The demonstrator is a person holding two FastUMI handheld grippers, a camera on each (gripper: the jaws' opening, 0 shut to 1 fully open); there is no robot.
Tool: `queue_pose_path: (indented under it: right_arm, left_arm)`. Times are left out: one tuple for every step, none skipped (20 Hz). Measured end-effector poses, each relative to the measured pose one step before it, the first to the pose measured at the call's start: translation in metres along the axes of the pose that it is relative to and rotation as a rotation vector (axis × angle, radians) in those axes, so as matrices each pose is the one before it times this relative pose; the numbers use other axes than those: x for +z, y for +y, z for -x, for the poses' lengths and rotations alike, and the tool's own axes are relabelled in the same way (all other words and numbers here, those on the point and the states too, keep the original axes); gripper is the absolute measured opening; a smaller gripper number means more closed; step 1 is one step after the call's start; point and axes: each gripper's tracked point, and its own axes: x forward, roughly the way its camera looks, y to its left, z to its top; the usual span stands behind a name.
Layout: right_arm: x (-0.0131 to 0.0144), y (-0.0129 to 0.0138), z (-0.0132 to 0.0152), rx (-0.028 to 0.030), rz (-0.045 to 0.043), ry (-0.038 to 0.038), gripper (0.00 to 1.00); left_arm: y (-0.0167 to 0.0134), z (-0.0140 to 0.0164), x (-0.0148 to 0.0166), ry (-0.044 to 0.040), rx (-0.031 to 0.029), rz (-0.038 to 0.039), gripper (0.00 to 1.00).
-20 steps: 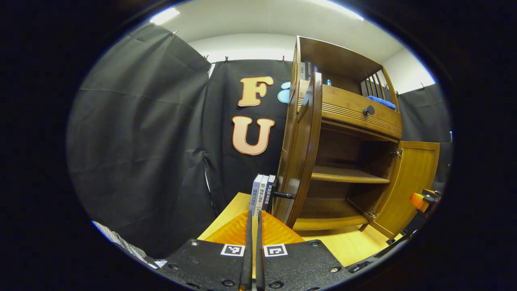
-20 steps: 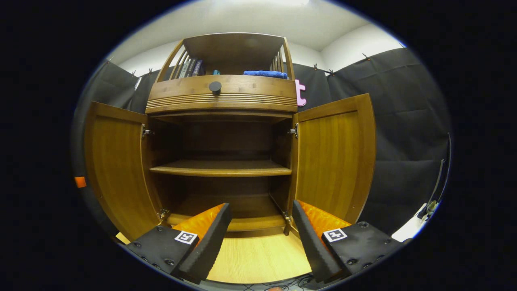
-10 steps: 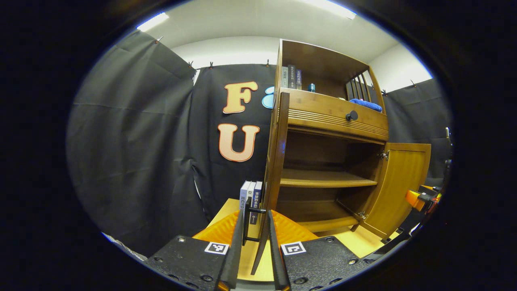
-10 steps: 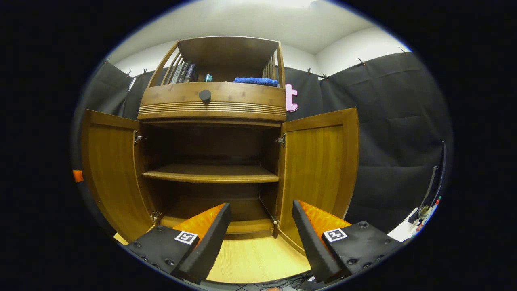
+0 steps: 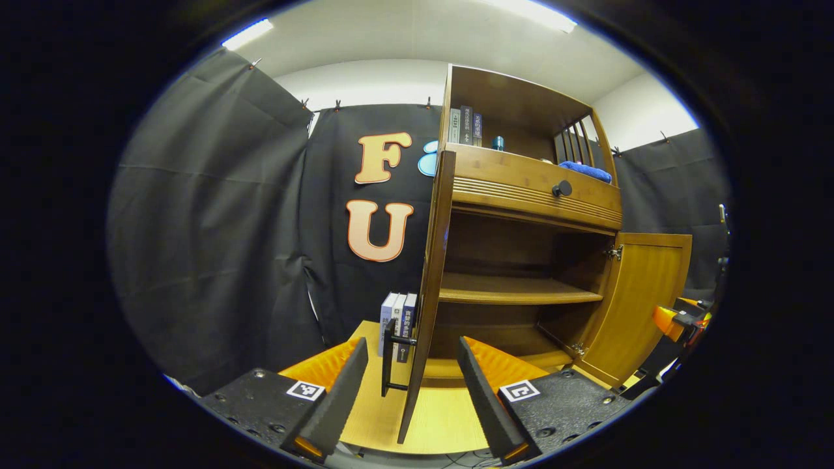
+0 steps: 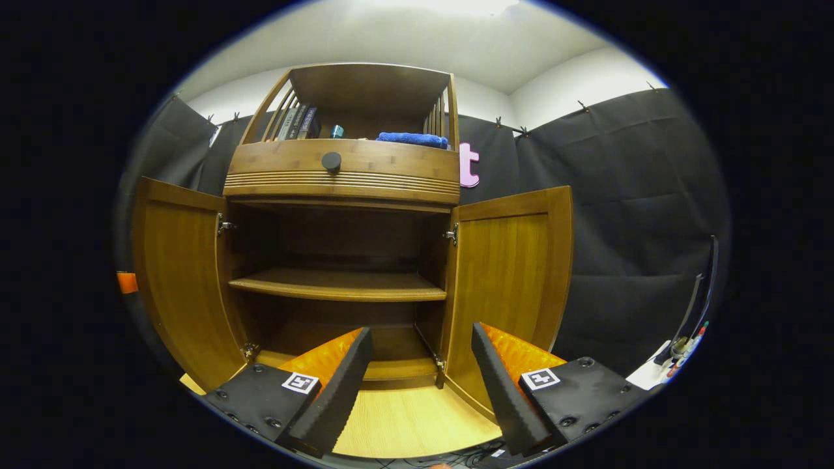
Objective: Open the right door of the double-door shoe cabinet with the right hand, and open the left door with the left hand.
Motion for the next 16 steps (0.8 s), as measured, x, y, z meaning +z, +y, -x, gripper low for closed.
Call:
queue_pose_path:
  right_arm:
    - [-0.00082,0.00079,-0.00063,0.00033,0.00008,0.00151,0.98]
    - [-0.00038,0.0004,-0.00058,0.0013,-0.00036,0.00006,0.94]
    - [0.00057,0.00003,0.00031,0.00035,0.00041,-0.00039,0.94]
    - [0.00038,0.00059,0.00065,0.00083,0.0005,-0.00102,0.94]
    - [0.00027,0.00047,0.0002,0.00213,0.00089,-0.00081,0.94]
    - [-0.00063,0.00053,0.00047,0.00123,0.00168,-0.00011,0.98]
    - [0.00011,0.00058,-0.00045,0.00106,0.00136,0.00012,0.98]
    - [0.00004,-0.00005,0.00029,0.0011,0.00005,0.0014,0.98]
    - [-0.00069,-0.00052,0.00044,0.00062,-0.00064,0.00175,0.98]
    - [-0.00063,-0.00025,0.00062,0.00081,-0.00128,0.00179,0.96]
    - [-0.00023,0.00025,-0.00021,0.00026,-0.00125,0.00187,0.94]
    - [-0.00003,-0.00043,0.00088,0.00056,-0.00089,-0.00019,0.96]
    - [-0.00022,-0.00021,0.00059,0.00049,-0.00004,-0.0009,0.98]
    - [0.00018,-0.00053,0.00042,-0.00118,0.0003,-0.00061,1.0]
    - [-0.00049,-0.00059,0.00073,-0.00024,0.00014,-0.00081,0.98]
    - [0.00072,-0.00026,0.00112,-0.00052,-0.00023,-0.00017,0.98]
  left_arm:
    - [0.00053,0.00011,-0.00022,-0.00166,0.00226,-0.00457,0.83]
    - [0.00037,-0.00009,0.00049,-0.00202,0.00337,-0.00281,0.79]
    - [0.00063,-0.00029,0.00098,-0.00296,0.00197,-0.00109,0.79]
    - [-0.00101,-0.00023,0.0007,-0.00225,-0.00134,0.00107,0.81]
    - [0.00065,0.00016,-0.00099,-0.00127,0.00162,0.00151,0.82]
    - [-0.00007,0.00139,0.00183,-0.00215,0.00256,0.00139,0.84]
    - [-0.00013,0.00093,-0.0002,-0.0018,0.00186,0.00093,0.86]
    - [0.00043,-0.0002,0.00065,-0.00165,0.00242,-0.00124,0.88]
    - [-0.00009,0.00071,-0.00003,-0.00118,0.00072,-0.00189,0.89]
    - [-0.0001,0.00082,0.00003,0.00058,0.00079,-0.00298,0.9]
    - [0.0002,0.0007,-0.0005,0.00032,0.00192,-0.00232,0.92]
    - [0.00005,0.00006,-0.00047,0.00046,0.00208,-0.00116,0.92]
    - [0.00036,0.0005,-0.00001,0.00054,0.00044,0.00004,0.92]
    - [0.00026,-0.00029,0.0003,0.00063,0.00114,0.00013,0.92]
    - [-0.0002,0.00081,0.00001,-0.00055,0.00168,-0.00042,0.92]
    - [0.00044,0.00015,0.00016,-0.00027,0.00177,-0.00065,0.92]
